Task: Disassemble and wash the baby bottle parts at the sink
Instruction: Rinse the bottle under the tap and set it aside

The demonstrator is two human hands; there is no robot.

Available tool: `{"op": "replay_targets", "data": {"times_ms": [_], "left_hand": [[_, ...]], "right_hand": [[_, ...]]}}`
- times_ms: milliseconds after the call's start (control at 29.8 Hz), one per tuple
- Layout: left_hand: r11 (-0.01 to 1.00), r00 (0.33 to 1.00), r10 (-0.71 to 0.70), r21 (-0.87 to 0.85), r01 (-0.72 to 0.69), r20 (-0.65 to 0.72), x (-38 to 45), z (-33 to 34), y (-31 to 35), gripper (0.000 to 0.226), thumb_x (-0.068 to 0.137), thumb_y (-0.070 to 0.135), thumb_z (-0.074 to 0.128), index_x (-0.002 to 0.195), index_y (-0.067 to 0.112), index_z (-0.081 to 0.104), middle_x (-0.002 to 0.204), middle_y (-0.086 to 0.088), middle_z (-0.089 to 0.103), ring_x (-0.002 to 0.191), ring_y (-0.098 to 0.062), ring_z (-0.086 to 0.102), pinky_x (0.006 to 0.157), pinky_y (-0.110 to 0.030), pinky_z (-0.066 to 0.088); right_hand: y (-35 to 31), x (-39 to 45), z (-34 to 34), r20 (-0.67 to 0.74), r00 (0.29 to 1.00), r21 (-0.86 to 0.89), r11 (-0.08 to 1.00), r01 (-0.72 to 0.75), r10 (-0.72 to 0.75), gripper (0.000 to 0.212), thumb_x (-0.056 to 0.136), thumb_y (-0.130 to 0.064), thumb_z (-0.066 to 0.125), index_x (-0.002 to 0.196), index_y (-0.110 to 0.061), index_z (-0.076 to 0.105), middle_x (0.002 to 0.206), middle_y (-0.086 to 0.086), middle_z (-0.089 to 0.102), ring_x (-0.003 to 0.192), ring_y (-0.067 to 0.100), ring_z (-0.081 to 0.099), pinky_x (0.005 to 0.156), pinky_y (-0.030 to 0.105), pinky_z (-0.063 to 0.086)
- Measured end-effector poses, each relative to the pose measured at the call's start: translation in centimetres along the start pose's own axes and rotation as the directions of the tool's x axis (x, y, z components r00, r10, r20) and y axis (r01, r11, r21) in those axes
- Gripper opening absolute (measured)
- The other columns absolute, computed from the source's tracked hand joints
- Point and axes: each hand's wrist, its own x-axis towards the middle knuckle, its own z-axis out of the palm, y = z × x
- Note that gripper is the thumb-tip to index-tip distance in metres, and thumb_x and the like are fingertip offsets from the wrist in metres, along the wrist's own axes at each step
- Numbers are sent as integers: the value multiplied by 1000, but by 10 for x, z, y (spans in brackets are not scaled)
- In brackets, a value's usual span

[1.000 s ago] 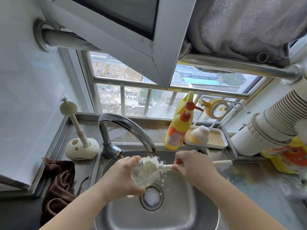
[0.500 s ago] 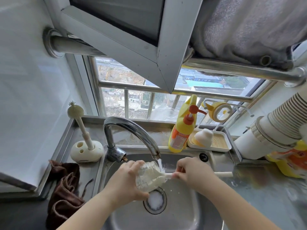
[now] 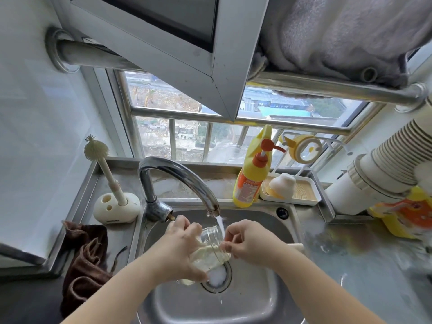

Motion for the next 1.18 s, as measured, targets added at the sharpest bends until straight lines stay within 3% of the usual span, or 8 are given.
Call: {"op": "replay_targets", "data": {"times_ms": [134, 369, 638, 772, 873, 940, 1075, 1175], "left_hand": [[999, 995, 29, -24, -32, -91, -1, -1, -5, 91, 59, 44, 77, 137, 22, 33, 123, 9, 44, 114, -7, 41, 97, -18, 38], [998, 983, 59, -28, -65, -174, -2, 10, 0, 92, 60, 45, 75, 138, 20, 33, 125, 11, 43, 118, -6, 36, 95, -7, 24], [999, 979, 37, -20, -42, -200, 3, 14, 5, 95, 61, 45, 77, 140, 23, 31, 128, 10, 42, 119, -9, 35, 101, -13, 27], [989, 984, 20, -143, -45, -175, 2, 10, -4, 97, 53, 53, 83, 136, 34, 36, 131, 12, 36, 121, -2, 33, 102, -9, 25], [887, 993, 0, -459, -57, -122, -4, 1, -7, 88, 44, 69, 78, 122, 47, 44, 131, 11, 38, 113, 18, 38, 90, 3, 30], [720, 998, -61, -693, 29, -22, -7, -2, -9, 87, 54, 50, 86, 128, 39, 42, 128, 10, 48, 105, 19, 49, 84, -1, 39], [395, 961, -75, -877, 274, 267, -7, -1, -13, 84, 58, 42, 81, 131, 33, 40, 121, 0, 64, 108, -20, 64, 87, -44, 53], [413, 959, -99, -866, 282, 265, -6, 1, -11, 77, 55, 37, 81, 123, 35, 46, 117, -6, 65, 104, -24, 65, 86, -45, 53]], "right_hand": [[0, -7, -13, 7, 1000, -172, 985, -15, 16, 25, 85, -44, 62, 66, -31, 52, 73, -11, 59, 68, 10, 55, 69, 31, 52], [-6, -3, -20, -91, 995, -442, 897, -14, -30, 20, 89, -49, 53, 88, -30, 59, 95, -8, 65, 88, 16, 61, 75, 33, 51], [-8, 3, -13, -127, 991, -362, 932, -8, -41, 12, 89, -41, 55, 85, -31, 59, 88, -10, 62, 84, 14, 58, 68, 28, 45], [2, 7, 2, -41, 999, 116, 993, -8, 13, 19, 85, -35, 63, 67, -35, 62, 59, -11, 59, 59, 6, 54, 67, 30, 49], [12, 3, 3, -7, 1000, 232, 973, 2, 0, 13, 85, -34, 65, 72, -34, 66, 60, -8, 62, 57, 5, 55, 66, 27, 49], [14, 0, 3, -17, 1000, 269, 963, 22, -19, 13, 86, -32, 65, 73, -31, 66, 57, -9, 60, 55, 5, 53, 63, 23, 46], [20, -5, -1, -23, 1000, 296, 955, 18, -12, 14, 87, -30, 65, 73, -29, 66, 54, -9, 59, 53, 6, 48, 61, 21, 41], [26, -8, -1, -20, 1000, 279, 960, 1, 5, 11, 86, -31, 65, 77, -28, 68, 57, -8, 61, 55, 5, 51, 64, 23, 44]]}}
